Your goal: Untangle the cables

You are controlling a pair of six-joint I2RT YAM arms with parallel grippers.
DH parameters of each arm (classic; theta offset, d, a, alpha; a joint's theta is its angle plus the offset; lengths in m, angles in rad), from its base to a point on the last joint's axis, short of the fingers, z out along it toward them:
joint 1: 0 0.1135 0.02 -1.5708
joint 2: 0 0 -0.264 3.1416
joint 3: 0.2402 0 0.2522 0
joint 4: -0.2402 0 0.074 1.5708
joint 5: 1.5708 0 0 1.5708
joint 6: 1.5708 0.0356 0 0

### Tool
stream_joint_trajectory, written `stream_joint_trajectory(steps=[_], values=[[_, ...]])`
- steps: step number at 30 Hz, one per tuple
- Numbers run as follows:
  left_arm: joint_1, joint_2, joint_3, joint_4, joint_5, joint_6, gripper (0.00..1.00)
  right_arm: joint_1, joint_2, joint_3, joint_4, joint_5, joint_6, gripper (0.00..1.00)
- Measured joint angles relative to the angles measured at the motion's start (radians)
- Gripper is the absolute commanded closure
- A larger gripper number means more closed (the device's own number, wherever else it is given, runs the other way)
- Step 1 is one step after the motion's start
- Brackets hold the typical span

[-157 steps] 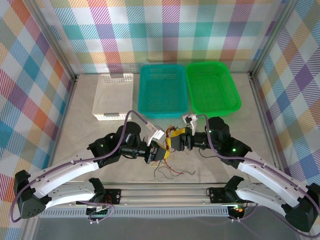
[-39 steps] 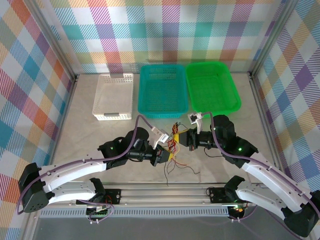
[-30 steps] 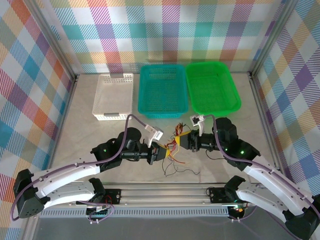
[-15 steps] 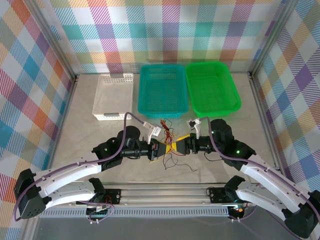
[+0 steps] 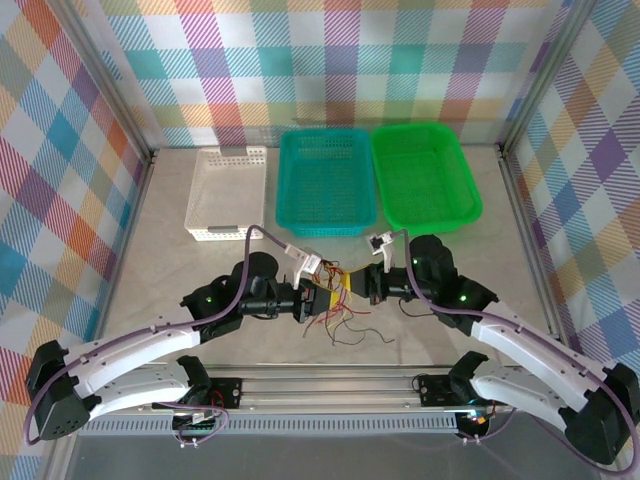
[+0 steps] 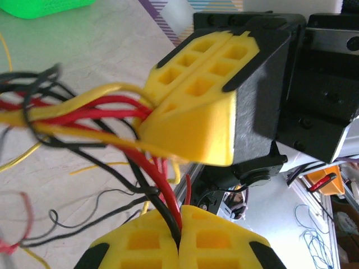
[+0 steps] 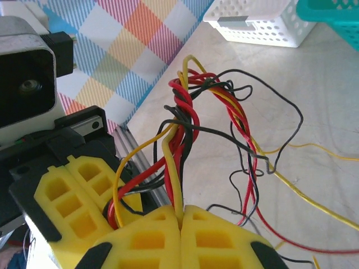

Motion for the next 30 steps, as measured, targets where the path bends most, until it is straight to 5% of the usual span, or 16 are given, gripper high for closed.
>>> stream_joint_trajectory(steps=[14,23,30], values=[[0.046,-0.171,0.047,-0.312,-0.116,0.066,1.00,-0.080,-0.169,0.096,-0.375,0.188,-0.109,1.00],[0.065,-0.227,0.156,-0.445,-0.138,0.099,1.00,-0.307,-0.172,0.128,-0.462,0.105,-0.095,1.00],[0.078,-0.246,0.204,-0.602,-0.178,0.128,1.00,-0.579,-0.167,0.150,-0.571,0.108,-0.054,1.00]])
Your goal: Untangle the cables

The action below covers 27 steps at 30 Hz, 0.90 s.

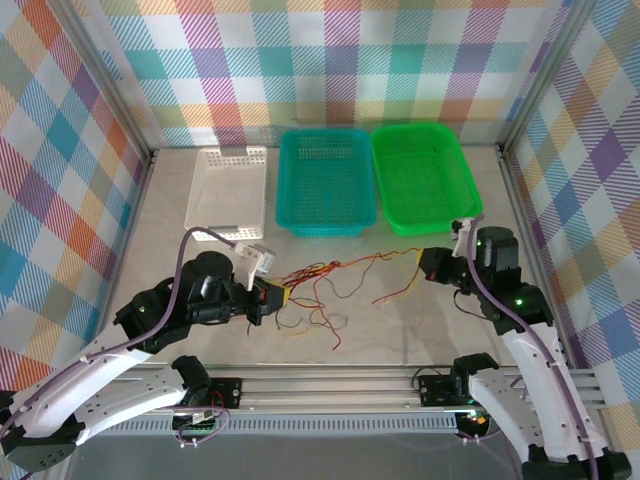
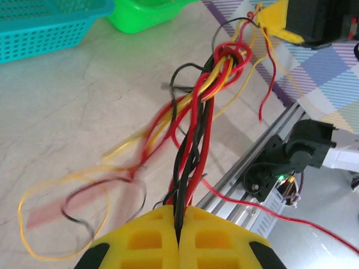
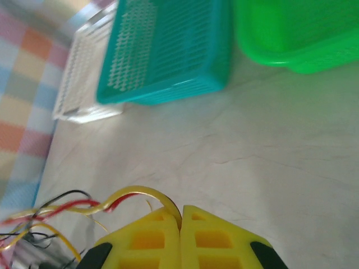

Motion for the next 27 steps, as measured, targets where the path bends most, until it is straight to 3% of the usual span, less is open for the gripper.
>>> stream_joint_trajectory(steps=[5,10,15,22,27], values=[[0.000,0.004,0.032,-0.073,-0.005,0.021,1.00,-0.160,0.027,0.013,-0.074,-0.094,0.018,1.00],[0.005,0.017,0.045,-0.122,-0.050,0.027,1.00,-0.259,0.024,0.020,-0.141,-0.143,0.040,1.00],[0.077,0.016,0.061,-0.266,-0.166,0.022,1.00,-0.414,-0.007,0.042,-0.153,0.072,0.085,1.00],[0.213,0.082,0.060,-0.291,-0.195,0.000,1.00,-0.464,-0.054,0.074,-0.179,0.157,0.116,1.00],[0.261,0.182,0.024,-0.187,-0.129,-0.031,1.00,-0.464,-0.075,0.092,-0.152,0.060,0.119,1.00]])
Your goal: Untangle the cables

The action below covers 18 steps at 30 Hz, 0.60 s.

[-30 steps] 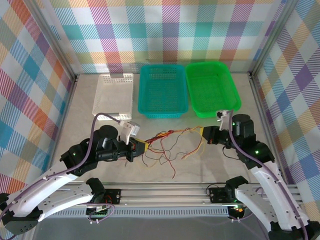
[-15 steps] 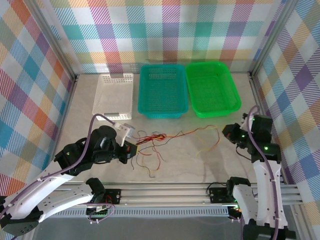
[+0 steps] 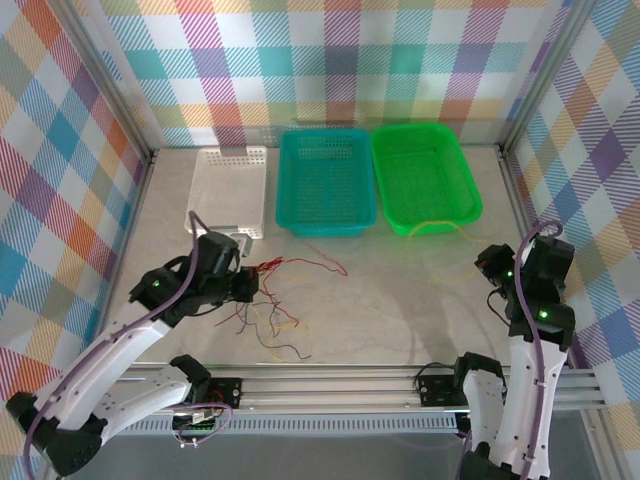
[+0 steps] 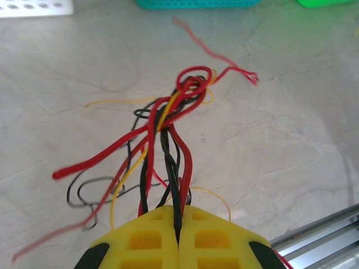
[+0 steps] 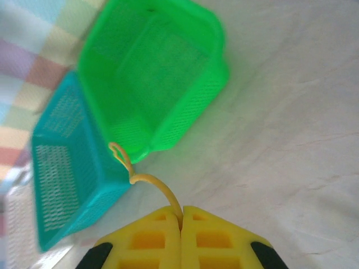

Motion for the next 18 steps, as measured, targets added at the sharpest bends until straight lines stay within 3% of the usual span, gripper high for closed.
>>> stream_joint_trajectory(steps=[7,18], values=[[0.001,0.098,0.010,0.103,0.101,-0.017,1.00,0.000,0.000,0.037,0.079,-0.188,0.005,1.00],[0.001,0.103,0.069,0.133,0.211,0.096,1.00,0.030,0.130,0.181,0.171,-0.169,0.057,1.00]])
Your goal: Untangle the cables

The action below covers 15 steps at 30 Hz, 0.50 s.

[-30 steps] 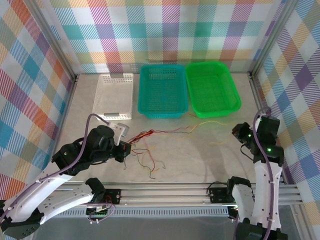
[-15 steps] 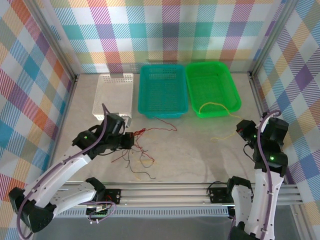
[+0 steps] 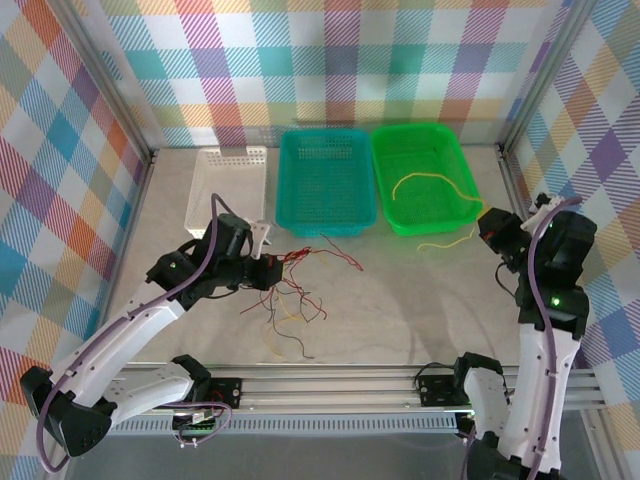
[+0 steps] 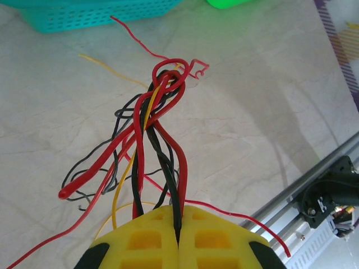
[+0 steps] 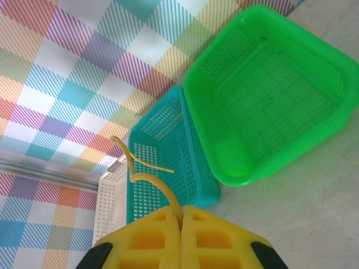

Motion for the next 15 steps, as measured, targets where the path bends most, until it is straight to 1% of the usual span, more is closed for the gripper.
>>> stream_joint_trajectory(steps=[4,8,15], values=[[0.000,-0.026,-0.022,0.025,0.027,0.020,1.00,0.058,0.101,0.025,0.037,0.080,-0.005,1.00],[0.000,-0.067,-0.041,0.051,0.048,0.025,1.00,0.130,0.249,0.072,0.072,0.203,-0.026,1.00],[0.000,-0.098,-0.058,0.080,0.066,0.039,1.00,0.218,0.480,0.144,0.154,0.388,-0.047,1.00]])
